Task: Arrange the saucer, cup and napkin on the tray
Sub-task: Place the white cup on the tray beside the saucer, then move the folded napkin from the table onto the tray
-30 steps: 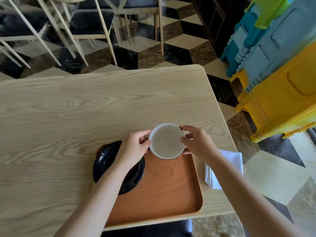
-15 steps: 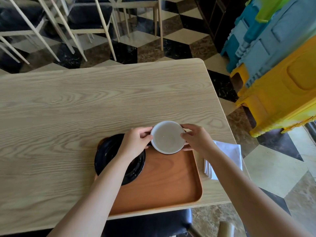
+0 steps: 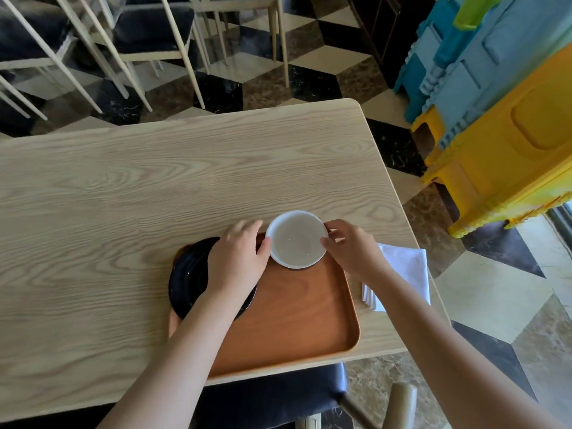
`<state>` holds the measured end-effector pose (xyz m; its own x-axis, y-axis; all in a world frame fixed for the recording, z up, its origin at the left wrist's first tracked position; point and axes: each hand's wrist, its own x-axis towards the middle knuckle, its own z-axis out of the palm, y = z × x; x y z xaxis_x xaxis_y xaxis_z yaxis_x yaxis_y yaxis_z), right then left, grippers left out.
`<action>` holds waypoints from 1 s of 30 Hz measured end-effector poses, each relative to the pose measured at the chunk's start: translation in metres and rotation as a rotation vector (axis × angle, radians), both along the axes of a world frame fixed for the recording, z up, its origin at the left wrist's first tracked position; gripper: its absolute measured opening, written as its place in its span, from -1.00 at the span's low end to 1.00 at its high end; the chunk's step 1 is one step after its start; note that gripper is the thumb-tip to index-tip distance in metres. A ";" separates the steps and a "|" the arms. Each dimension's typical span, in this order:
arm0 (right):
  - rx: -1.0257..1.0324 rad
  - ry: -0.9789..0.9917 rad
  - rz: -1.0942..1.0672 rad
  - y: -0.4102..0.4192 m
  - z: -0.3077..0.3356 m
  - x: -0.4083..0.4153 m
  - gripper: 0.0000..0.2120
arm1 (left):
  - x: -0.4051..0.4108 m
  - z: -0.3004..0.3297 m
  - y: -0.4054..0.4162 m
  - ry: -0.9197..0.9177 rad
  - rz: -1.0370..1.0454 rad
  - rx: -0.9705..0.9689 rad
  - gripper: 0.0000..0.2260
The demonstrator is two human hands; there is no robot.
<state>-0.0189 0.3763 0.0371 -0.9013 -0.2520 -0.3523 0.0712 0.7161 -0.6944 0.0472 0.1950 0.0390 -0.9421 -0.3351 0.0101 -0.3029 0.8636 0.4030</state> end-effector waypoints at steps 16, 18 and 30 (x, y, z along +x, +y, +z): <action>0.437 0.171 -0.102 0.143 -0.039 0.060 -0.48 | 0.018 -0.038 0.160 -0.228 -0.695 -0.214 -0.55; 0.348 0.160 -0.151 0.143 -0.042 0.060 -0.50 | 0.020 -0.046 0.164 -0.287 -0.719 -0.246 -0.56; 0.030 -0.104 -0.531 0.124 -0.031 0.039 -0.74 | 0.040 -0.056 0.162 -0.240 -0.739 -0.372 -0.49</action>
<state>0.0203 0.5002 0.0059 -0.8621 0.2407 -0.4460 0.4959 0.5821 -0.6444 0.0875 0.3570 -0.0169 -0.9079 0.3505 -0.2299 0.3483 0.9360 0.0517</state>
